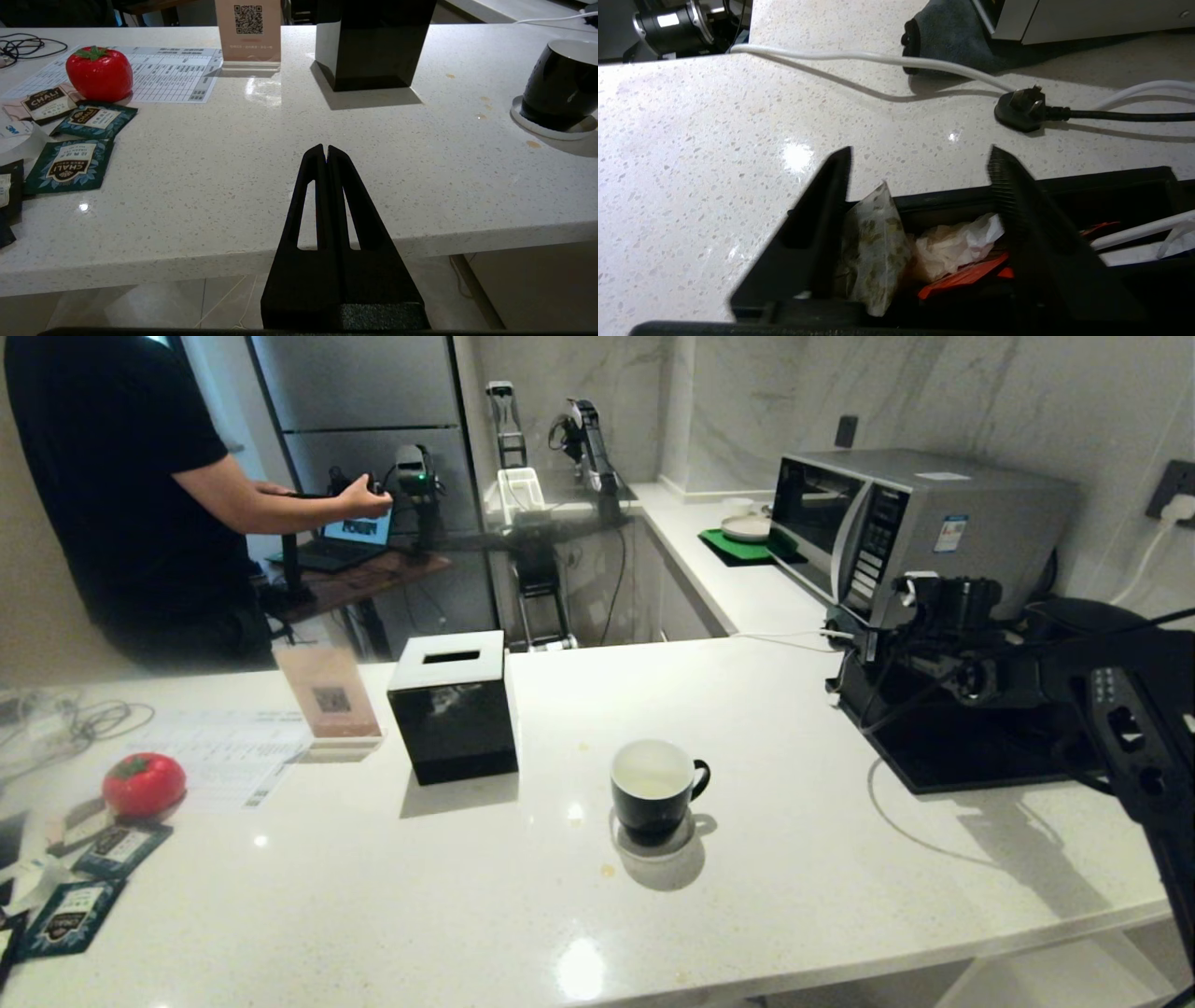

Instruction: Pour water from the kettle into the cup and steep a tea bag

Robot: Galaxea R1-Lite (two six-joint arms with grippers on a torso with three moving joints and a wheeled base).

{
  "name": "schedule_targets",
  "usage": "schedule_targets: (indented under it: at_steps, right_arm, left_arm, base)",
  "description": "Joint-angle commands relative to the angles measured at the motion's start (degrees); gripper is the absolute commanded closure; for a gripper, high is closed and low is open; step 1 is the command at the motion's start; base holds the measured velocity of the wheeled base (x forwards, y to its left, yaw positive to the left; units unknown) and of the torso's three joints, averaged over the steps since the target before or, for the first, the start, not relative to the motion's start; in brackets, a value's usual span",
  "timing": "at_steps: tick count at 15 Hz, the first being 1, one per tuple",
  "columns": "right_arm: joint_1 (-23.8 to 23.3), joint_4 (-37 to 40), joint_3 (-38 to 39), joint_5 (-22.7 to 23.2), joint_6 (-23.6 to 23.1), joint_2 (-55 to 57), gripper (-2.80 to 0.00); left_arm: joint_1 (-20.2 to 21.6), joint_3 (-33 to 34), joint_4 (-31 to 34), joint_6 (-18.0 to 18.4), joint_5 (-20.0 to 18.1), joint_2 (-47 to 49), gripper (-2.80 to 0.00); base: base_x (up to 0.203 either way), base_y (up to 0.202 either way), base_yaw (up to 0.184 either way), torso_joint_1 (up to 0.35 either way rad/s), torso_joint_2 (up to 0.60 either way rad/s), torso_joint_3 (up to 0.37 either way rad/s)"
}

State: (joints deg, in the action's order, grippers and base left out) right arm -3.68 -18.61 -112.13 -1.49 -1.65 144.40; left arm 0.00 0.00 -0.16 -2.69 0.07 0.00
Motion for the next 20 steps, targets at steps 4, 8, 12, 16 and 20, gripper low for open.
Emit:
schedule_targets:
  at_steps: [4, 8, 12, 16, 20]
  right_arm:
    - [-0.01, -0.30, -0.02, -0.01, -0.02, 0.10, 0.00]
    - [0.25, -0.30, -0.02, 0.08, -0.11, -0.17, 0.00]
    - [0.87, -0.29, 0.06, -0.01, -0.03, -1.45, 0.00]
    - [0.96, -0.29, 0.24, 0.04, 0.06, -3.39, 0.00]
    - [0.87, -0.29, 1.04, -0.01, 0.06, -4.92, 0.00]
  left_arm:
    - [0.00, 0.00, -0.02, -0.03, 0.01, 0.09, 0.00]
    - [0.00, 0.00, -0.02, -0.03, 0.01, 0.09, 0.00]
    - [0.00, 0.00, -0.02, -0.03, 0.01, 0.09, 0.00]
    - [0.00, 0.00, -0.02, -0.03, 0.01, 0.09, 0.00]
    - [0.00, 0.00, -0.02, -0.03, 0.01, 0.09, 0.00]
  base:
    - [0.000, 0.000, 0.000, 0.000, 0.00, 0.000]
    - [0.000, 0.000, 0.000, 0.000, 0.00, 0.000]
    - [0.000, 0.000, 0.000, 0.000, 0.00, 0.000]
    - [0.000, 0.000, 0.000, 0.000, 0.00, 0.000]
    - [0.000, 0.000, 0.000, 0.000, 0.00, 0.000]
